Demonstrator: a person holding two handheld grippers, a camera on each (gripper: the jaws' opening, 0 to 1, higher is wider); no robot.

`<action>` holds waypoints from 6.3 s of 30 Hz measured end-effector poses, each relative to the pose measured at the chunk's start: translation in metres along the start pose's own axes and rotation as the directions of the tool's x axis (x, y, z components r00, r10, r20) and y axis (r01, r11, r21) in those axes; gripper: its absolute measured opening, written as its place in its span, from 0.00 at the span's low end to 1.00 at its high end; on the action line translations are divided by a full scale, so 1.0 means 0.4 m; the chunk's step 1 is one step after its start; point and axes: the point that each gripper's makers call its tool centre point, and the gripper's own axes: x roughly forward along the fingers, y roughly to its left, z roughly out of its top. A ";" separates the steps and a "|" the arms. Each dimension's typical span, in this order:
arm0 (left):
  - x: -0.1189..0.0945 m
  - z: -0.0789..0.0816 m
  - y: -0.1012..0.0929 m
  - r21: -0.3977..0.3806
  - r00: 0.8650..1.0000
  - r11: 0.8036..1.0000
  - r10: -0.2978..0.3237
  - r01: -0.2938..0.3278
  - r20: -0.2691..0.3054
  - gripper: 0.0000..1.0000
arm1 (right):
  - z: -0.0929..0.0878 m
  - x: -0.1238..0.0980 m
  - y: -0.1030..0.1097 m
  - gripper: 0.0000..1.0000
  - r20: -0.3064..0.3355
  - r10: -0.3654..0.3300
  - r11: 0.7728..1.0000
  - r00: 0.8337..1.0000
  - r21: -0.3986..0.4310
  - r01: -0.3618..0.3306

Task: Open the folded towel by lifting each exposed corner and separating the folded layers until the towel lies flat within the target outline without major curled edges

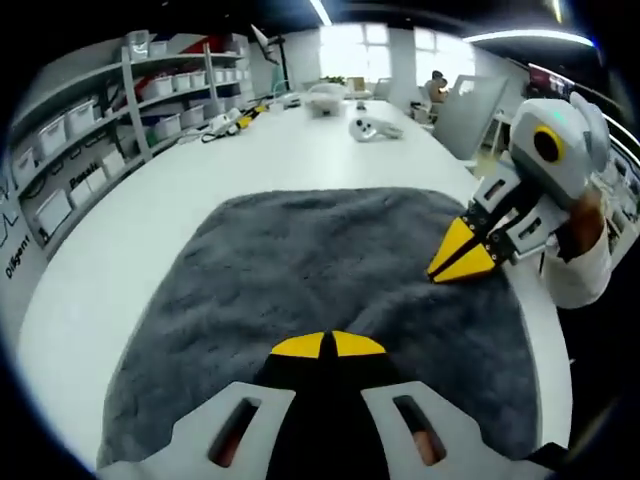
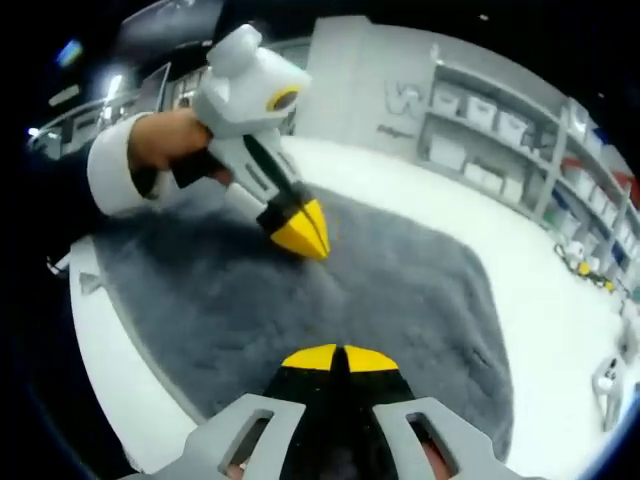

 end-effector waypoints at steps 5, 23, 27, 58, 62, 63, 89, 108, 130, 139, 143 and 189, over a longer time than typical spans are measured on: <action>-0.061 -0.017 0.012 -0.040 1.000 0.999 0.017 -0.016 0.020 0.01 | 0.037 -0.001 0.038 0.00 0.043 0.054 0.998 0.998 -0.021 -0.053; -0.220 -0.194 -0.095 -0.077 0.998 0.995 0.064 -0.066 -0.028 0.01 | 0.069 -0.010 0.208 0.00 0.081 0.258 0.951 0.963 -0.196 -0.239; -0.259 -0.215 -0.112 -0.102 0.997 0.992 0.072 -0.072 -0.009 0.01 | 0.061 -0.024 0.255 0.00 0.077 0.311 0.932 0.947 -0.218 -0.289; -0.387 -0.331 -0.223 -0.242 0.985 0.959 0.164 -0.146 0.054 0.01 | 0.084 -0.012 0.358 0.00 0.046 0.423 0.865 0.905 -0.320 -0.388; -0.400 -0.372 -0.231 -0.267 0.989 0.955 0.142 -0.128 0.034 0.01 | 0.109 0.018 0.406 0.00 0.033 0.495 0.818 0.868 -0.356 -0.453; -0.406 -0.379 -0.230 -0.268 0.989 0.954 0.144 -0.131 0.030 0.01 | 0.111 0.026 0.417 0.00 0.021 0.509 0.805 0.861 -0.368 -0.466; -0.471 -0.431 -0.232 -0.368 0.978 0.907 0.209 -0.203 -0.024 0.00 | 0.087 0.041 0.481 0.00 -0.090 0.566 0.719 0.819 -0.433 -0.544; -0.513 -0.467 -0.245 -0.406 0.948 0.856 0.277 -0.318 -0.159 0.01 | 0.083 0.026 0.503 0.00 -0.098 0.659 0.623 0.746 -0.486 -0.613; -0.732 -0.556 -0.059 -0.479 0.820 0.720 0.573 -0.503 0.001 0.06 | 0.120 0.055 0.262 0.00 0.196 0.243 0.969 0.950 -0.083 -0.231; -0.758 -0.671 -0.059 -0.491 0.833 0.706 0.548 -0.511 -0.079 0.01 | 0.058 0.002 0.168 0.00 0.184 0.013 1.000 0.983 -0.010 -0.012; -0.769 -0.700 -0.062 -0.486 0.821 0.691 0.560 -0.535 -0.109 0.01 | 0.022 -0.003 0.099 0.00 0.125 -0.119 0.993 0.985 0.020 0.118; -0.860 -0.766 -0.135 -0.501 0.669 0.526 0.726 -0.687 -0.156 0.00 | -0.123 -0.145 -0.017 0.00 -0.038 -0.232 0.972 0.972 0.009 0.233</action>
